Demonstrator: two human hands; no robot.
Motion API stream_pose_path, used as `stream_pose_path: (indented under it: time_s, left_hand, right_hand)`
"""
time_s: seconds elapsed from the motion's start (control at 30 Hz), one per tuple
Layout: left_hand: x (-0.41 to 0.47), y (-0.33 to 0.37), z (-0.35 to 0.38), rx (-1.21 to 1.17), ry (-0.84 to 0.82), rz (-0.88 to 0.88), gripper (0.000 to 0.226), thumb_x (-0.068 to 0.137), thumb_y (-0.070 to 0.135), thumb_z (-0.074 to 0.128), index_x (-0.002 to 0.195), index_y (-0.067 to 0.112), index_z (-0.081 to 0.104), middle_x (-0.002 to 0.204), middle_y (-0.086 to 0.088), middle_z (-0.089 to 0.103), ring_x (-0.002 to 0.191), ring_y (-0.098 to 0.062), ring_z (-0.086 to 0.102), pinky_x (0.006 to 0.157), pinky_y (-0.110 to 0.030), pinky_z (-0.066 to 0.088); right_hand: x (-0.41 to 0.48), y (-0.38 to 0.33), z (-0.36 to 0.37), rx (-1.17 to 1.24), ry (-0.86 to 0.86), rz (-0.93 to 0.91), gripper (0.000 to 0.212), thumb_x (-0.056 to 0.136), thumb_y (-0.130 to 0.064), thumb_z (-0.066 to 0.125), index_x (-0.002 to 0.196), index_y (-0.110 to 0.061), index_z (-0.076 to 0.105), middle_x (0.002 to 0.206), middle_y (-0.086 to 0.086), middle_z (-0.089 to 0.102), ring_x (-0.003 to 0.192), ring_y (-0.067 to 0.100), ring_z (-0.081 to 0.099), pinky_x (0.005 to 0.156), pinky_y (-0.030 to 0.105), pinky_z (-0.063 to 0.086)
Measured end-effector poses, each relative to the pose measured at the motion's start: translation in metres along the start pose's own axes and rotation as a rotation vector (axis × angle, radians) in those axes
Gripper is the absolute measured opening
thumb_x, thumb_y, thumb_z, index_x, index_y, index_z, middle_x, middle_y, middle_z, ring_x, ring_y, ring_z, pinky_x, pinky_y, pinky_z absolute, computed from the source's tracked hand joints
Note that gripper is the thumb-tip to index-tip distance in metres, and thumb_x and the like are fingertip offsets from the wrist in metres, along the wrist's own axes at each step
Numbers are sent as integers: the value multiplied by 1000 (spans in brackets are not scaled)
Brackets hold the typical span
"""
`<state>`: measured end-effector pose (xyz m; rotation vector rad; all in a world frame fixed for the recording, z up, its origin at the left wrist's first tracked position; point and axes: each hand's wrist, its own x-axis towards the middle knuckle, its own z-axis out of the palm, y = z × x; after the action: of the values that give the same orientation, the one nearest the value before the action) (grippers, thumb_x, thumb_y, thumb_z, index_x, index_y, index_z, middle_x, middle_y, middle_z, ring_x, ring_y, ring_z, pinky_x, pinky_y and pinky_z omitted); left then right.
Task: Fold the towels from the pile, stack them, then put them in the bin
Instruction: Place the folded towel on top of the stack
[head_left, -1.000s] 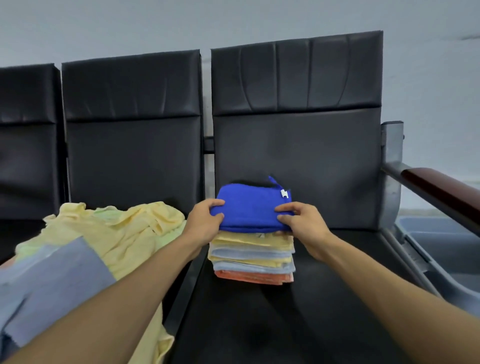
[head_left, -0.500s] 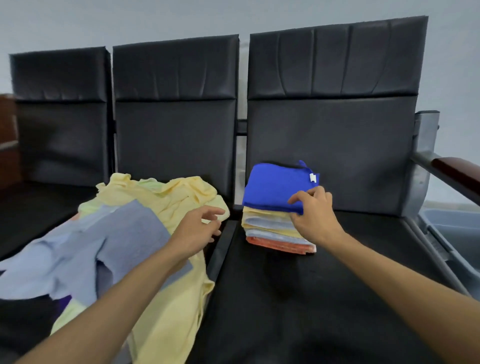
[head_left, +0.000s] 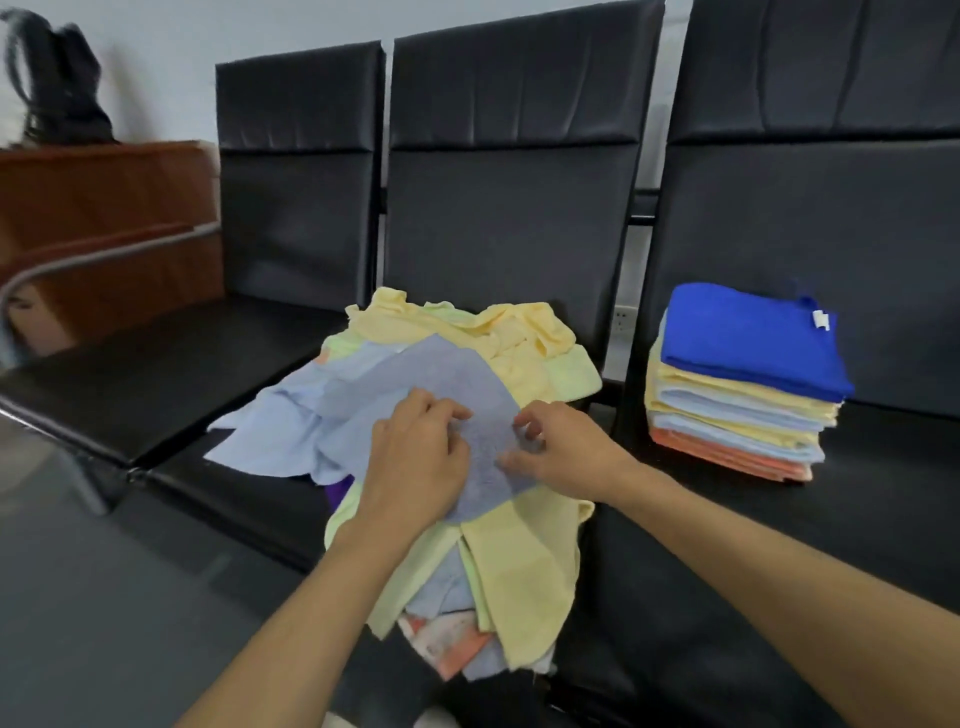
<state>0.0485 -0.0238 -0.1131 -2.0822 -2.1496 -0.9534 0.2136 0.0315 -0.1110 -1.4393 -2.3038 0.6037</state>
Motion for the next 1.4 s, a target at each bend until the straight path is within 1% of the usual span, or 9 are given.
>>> stream_pose_path:
  time_s: [0.17,0.33,0.43,0.7,0.97,1.1,1.2,1.3,1.4]
  left_hand:
    - [0,2,-2,85,-88,-45,36,94,17,45,128,26,53,125,4,47,119,-18,38,90,-33,29]
    - [5,11,4,154,-126,-33,38,95,16,40,132,21,52,129,0,55,117,-24,49,90,-37,37]
    - [7,9,0,36,-24,-82,41,96,16,39,133,24,55,123,-2,65,108,-28,58,88,-40,45]
    - [13,59,-8,-116,359,111,30,91,22,42,107,24,67,110,8,66,106,-14,56,101,-31,25]
    - [4,166,31,-674,-269,312,50,96,5,51,143,21,44,131,5,60,119,-7,55,105,-27,41]
    - [-13,203,45,-700,-699,384,64,95,9,58,149,27,29,110,3,62,88,18,56,83,-8,45]
    - [-25,220,63,-635,-774,488,54,88,16,68,137,26,50,126,10,59,113,4,53,101,-23,45]
    - [-30,225,83,-464,-575,546,16,82,28,72,95,20,70,89,5,67,89,-7,59,87,-41,49]
    - [-34,231,89,-439,-404,551,13,76,32,77,72,22,70,66,10,61,74,-2,54,69,-23,41]
  right_hand:
    - [15,-1,19,215,65,219,50,85,-43,69,122,-14,49,112,2,56,98,18,54,72,28,40]
    - [19,2,13,236,107,208,17,87,-33,70,81,-21,59,90,-5,62,87,14,57,67,25,46]
    - [12,2,5,349,178,145,15,88,-31,67,82,-19,61,90,-6,64,90,14,59,82,34,48]
    - [-39,1,-56,589,295,-108,11,88,-15,68,81,-18,60,76,-6,64,70,4,56,66,20,44]
    - [-131,61,-133,534,321,-116,25,78,10,69,80,-14,64,83,-2,72,77,2,64,73,15,47]
    - [-175,107,-153,531,342,-15,29,74,15,69,80,-13,65,80,-3,70,77,7,62,75,23,47]
    - [-199,132,-154,554,295,26,30,75,19,64,84,-9,65,78,-7,70,74,1,62,70,13,46]
    - [-205,147,-155,458,168,50,28,78,14,62,87,-12,68,85,2,72,80,5,62,73,19,44]
    - [-206,155,-157,456,124,83,16,83,-6,72,97,-13,68,84,10,70,76,9,59,71,21,44]
